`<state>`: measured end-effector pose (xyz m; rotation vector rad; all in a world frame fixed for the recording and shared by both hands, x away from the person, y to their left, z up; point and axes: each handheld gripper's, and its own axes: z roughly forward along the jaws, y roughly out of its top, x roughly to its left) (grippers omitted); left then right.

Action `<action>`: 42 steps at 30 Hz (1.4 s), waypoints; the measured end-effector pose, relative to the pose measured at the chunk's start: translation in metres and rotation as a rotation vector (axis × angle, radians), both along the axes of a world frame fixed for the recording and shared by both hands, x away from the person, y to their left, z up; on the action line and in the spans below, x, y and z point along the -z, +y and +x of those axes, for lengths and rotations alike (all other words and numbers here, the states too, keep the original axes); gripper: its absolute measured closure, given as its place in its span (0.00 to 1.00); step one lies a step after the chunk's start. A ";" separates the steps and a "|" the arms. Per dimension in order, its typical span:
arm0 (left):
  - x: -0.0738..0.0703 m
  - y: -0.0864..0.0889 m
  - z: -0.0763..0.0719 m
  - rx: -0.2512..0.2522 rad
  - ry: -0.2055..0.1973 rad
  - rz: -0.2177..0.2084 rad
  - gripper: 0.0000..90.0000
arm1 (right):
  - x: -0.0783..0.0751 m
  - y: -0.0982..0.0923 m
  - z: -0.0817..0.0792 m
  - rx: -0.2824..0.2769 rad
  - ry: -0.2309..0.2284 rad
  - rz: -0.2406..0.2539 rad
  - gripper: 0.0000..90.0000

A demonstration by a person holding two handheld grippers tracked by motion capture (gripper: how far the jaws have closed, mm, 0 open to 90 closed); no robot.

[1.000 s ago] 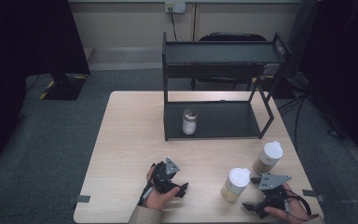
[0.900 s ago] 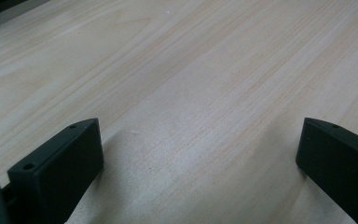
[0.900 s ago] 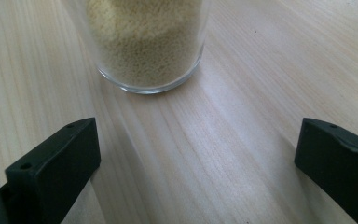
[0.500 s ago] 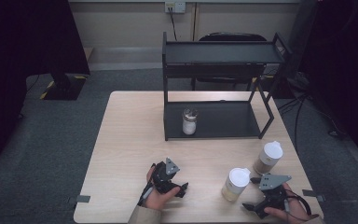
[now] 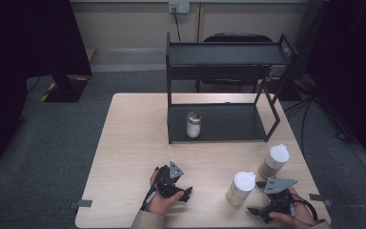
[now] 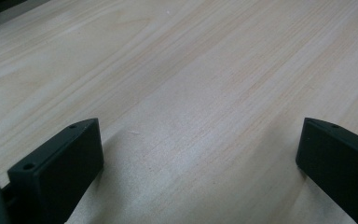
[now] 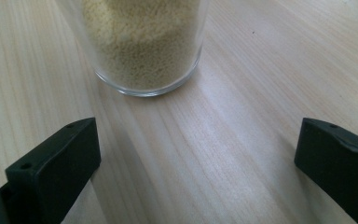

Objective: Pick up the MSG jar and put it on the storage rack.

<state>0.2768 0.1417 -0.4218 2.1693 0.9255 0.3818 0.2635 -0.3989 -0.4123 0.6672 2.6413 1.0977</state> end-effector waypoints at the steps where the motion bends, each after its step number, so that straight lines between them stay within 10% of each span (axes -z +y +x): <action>1: 0.000 0.000 0.000 0.000 0.000 0.000 0.00 | 0.000 0.000 0.000 0.001 0.000 0.000 0.00; 42: 0.000 0.000 0.000 0.000 0.000 0.000 0.00 | -0.003 0.015 -0.008 0.060 0.010 0.210 0.04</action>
